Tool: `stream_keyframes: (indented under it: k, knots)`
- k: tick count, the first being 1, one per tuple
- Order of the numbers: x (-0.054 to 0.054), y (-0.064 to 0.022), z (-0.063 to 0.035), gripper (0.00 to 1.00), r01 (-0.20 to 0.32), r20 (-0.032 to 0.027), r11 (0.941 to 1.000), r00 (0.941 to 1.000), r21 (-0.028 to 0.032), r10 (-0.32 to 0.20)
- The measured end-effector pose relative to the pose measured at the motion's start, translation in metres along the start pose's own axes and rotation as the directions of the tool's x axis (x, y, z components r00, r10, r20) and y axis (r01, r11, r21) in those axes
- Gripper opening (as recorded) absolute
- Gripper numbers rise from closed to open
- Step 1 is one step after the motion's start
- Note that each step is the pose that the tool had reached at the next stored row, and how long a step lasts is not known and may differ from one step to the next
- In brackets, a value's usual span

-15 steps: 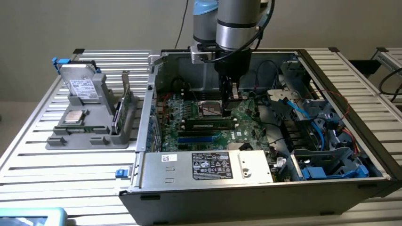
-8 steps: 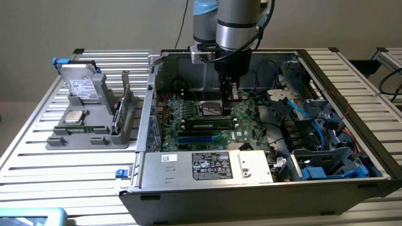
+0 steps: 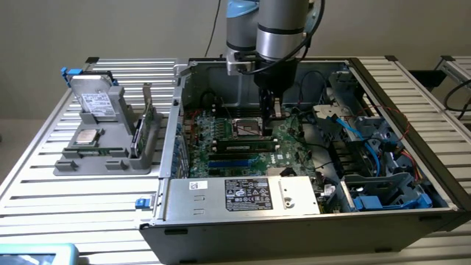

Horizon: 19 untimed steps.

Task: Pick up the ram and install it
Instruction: 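Press down the ram until it locks into place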

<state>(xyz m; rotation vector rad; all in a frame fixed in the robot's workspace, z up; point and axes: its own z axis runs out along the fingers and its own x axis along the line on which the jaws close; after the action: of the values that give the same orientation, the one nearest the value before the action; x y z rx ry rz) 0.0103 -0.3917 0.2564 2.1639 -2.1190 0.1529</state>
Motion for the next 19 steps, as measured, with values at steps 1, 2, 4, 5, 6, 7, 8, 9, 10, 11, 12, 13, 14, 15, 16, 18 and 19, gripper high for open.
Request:
stream_keyframes:
  k: [1,2,4,5,6,7,8,9,10,11,12,13,14,15,16,18,19]
  knots:
    - [0.000,0.0000,0.0009,0.11,-0.007,0.0000,1.0000,1.0000,-0.0010,0.007]
    - [0.000,-0.0001,0.0021,0.11,-0.015,0.0008,0.9999,0.9999,-0.0022,0.015]
    - [-0.001,-0.0002,0.0040,0.11,-0.032,0.0039,0.9995,0.9995,-0.0046,0.032]
    - [-0.001,-0.0003,0.0050,0.11,-0.035,0.0045,0.9994,0.9994,-0.0046,0.035]
    - [-0.001,-0.0003,0.0061,0.11,-0.035,0.0047,0.9994,0.9994,-0.0038,0.035]
    - [-0.001,-0.0003,0.0071,0.11,-0.036,0.0048,0.9994,0.9994,-0.0025,0.036]
    - [-0.002,-0.0003,0.0079,0.11,-0.036,0.0048,0.9994,0.9993,-0.0010,0.036]
    - [-0.003,-0.0003,0.0086,0.11,-0.036,0.0047,0.9993,0.9993,0.0007,0.036]
    - [-0.004,-0.0004,0.0092,0.11,-0.036,0.0046,0.9993,0.9993,0.0022,0.036]
    - [-0.004,-0.0004,0.0098,0.11,-0.037,0.0050,0.9993,0.9993,0.0044,0.037]
    - [-0.004,-0.0004,0.0105,0.11,-0.037,0.0050,0.9993,0.9993,0.0066,0.037]
    - [-0.004,-0.0004,0.0114,0.11,-0.037,0.0049,0.9993,0.9993,0.0089,0.037]
    - [-0.004,-0.0004,0.0127,0.11,-0.038,0.0048,0.9992,0.9993,0.0103,0.038]
    - [-0.005,-0.0004,0.0138,0.11,-0.038,0.0050,0.9992,0.9993,0.0107,0.038]
    - [-0.005,-0.0004,0.0142,0.11,-0.040,0.0047,0.9991,0.9992,0.0104,0.040]
    - [-0.007,-0.0003,0.0151,0.11,-0.043,0.0050,0.9990,0.9991,0.0101,0.043]
    - [-0.007,-0.0003,0.0156,0.11,-0.044,0.0053,0.9990,0.9990,0.0101,0.044]
